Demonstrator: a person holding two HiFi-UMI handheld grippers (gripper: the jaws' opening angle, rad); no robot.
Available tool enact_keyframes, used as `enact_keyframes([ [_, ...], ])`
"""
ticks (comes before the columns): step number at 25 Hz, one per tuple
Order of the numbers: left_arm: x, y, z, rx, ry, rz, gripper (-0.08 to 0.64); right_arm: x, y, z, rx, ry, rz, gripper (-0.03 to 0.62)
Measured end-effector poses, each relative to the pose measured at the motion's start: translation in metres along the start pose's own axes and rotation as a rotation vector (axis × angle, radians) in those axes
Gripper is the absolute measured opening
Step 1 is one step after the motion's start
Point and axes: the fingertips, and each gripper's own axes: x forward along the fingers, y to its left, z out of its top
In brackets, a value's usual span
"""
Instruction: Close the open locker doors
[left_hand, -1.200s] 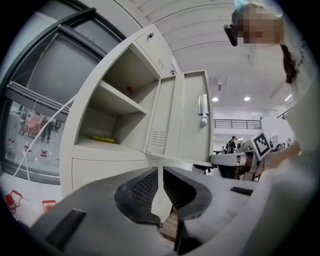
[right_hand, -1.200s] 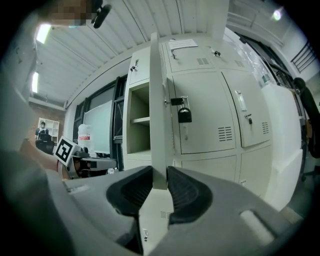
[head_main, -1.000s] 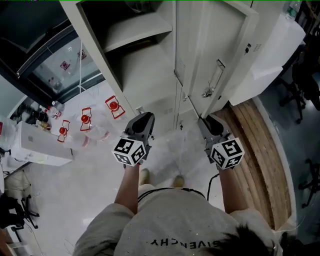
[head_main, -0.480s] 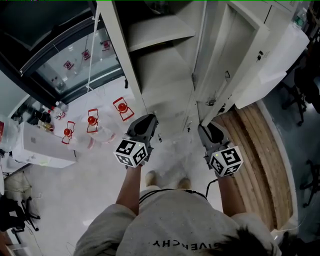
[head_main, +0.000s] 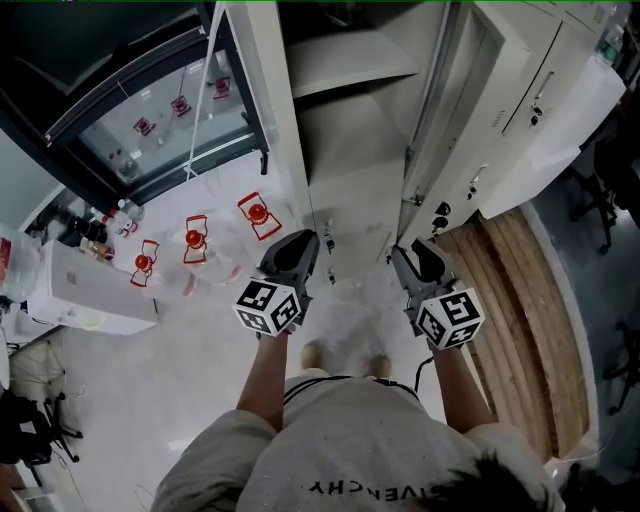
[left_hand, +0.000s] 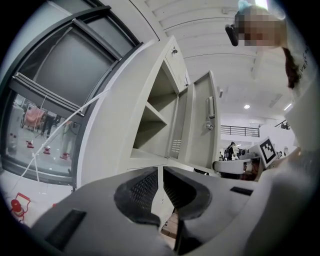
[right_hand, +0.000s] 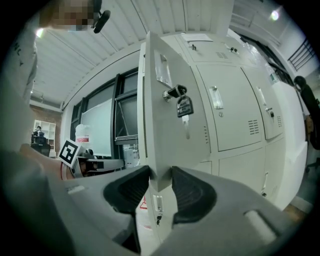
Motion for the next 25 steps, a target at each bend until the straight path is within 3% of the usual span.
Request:
enact_keyframes([
  [17,-0.041,0.075,0.018,0.028,-0.004,0.052,0.029,0.079,0.049,0.002,0.039,-0.019,0.045,0.126],
  [25,-0.043,0.099,0.02,0.038,0.011,0.034,0.029,0.117,0.059,0.005,0.026,-0.021,0.055,0.123],
])
